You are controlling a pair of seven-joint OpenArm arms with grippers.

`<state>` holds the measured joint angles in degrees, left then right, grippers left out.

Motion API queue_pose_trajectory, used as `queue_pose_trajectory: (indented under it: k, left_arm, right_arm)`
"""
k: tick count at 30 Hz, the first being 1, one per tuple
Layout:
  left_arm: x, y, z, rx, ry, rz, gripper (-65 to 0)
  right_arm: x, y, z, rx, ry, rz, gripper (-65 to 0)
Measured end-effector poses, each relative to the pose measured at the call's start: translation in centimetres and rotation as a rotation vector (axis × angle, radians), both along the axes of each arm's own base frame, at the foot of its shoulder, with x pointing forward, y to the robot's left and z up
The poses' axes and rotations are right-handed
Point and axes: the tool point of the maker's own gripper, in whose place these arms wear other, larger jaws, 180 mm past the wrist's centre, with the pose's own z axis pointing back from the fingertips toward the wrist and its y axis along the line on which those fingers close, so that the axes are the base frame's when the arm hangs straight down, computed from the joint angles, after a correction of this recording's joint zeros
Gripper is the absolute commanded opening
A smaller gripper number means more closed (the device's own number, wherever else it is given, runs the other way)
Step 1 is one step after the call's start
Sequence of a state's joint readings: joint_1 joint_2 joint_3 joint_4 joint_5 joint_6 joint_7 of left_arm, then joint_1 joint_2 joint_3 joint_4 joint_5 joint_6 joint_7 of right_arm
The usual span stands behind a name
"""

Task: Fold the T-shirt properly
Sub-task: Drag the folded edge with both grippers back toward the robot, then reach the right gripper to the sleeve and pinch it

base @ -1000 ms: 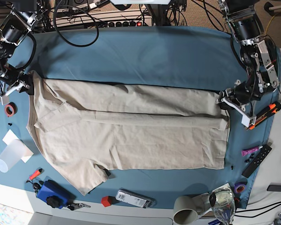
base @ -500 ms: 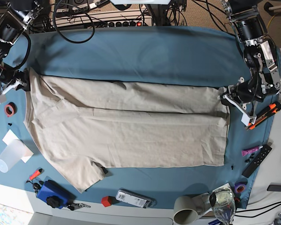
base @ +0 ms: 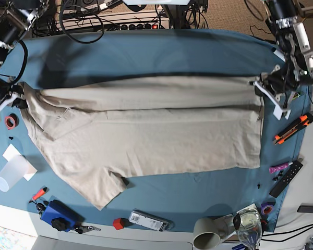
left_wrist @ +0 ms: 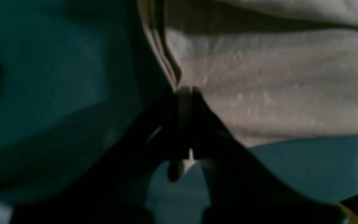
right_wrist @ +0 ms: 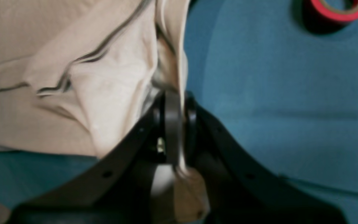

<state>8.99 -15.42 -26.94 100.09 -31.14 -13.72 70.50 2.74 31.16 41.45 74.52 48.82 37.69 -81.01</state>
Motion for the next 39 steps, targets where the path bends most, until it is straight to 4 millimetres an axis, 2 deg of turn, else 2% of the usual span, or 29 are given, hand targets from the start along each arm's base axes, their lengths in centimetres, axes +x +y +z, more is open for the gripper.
queue_pose_trajectory:
  k: [9, 17, 22, 26, 28, 32, 36, 39]
  left_arm:
    - [-3.2, -0.5, 0.1, 0.033, 0.026, -0.037, -65.0]
    - [-5.2, -0.6, -0.1, 0.049, 0.038, -0.047, -65.0]
    - [-5.2, -0.5, -0.1, 0.05, 0.035, -0.046, -64.2]
    - [-5.2, -0.3, 0.0, 0.066, 0.034, -0.046, -45.1]
    - [-5.2, -0.1, 0.2, 0.08, 0.036, -0.046, -41.3]
    - [-5.1, 0.3, 1.4, 0.138, 0.018, -0.06, -41.3]
    - [-3.5, 0.9, 4.3, 0.241, -0.084, -0.066, -41.3]
    - [-2.5, 0.6, 6.2, 0.25, -0.19, -0.05, -41.3]
  right_arm:
    - [-6.9, -2.7, -1.1, 0.006, 0.059, -0.116, -65.0]
    - [-11.3, -3.0, -3.0, -0.015, 0.161, -0.111, -65.0]
    - [-11.3, -2.1, -3.5, 0.024, 0.143, -0.119, -65.0]
    - [-11.1, -2.0, -3.3, 0.03, 0.13, -0.117, -48.3]
    - [-10.9, -2.0, -3.2, 0.034, 0.124, -0.116, -46.3]
    - [-10.1, -2.2, -2.0, 0.043, 0.081, -0.105, -46.3]
    - [-9.7, -3.2, -0.8, 0.0, 0.075, -0.092, -46.3]
    - [-9.1, -3.1, 0.1, -0.027, 0.053, -0.073, -46.3]
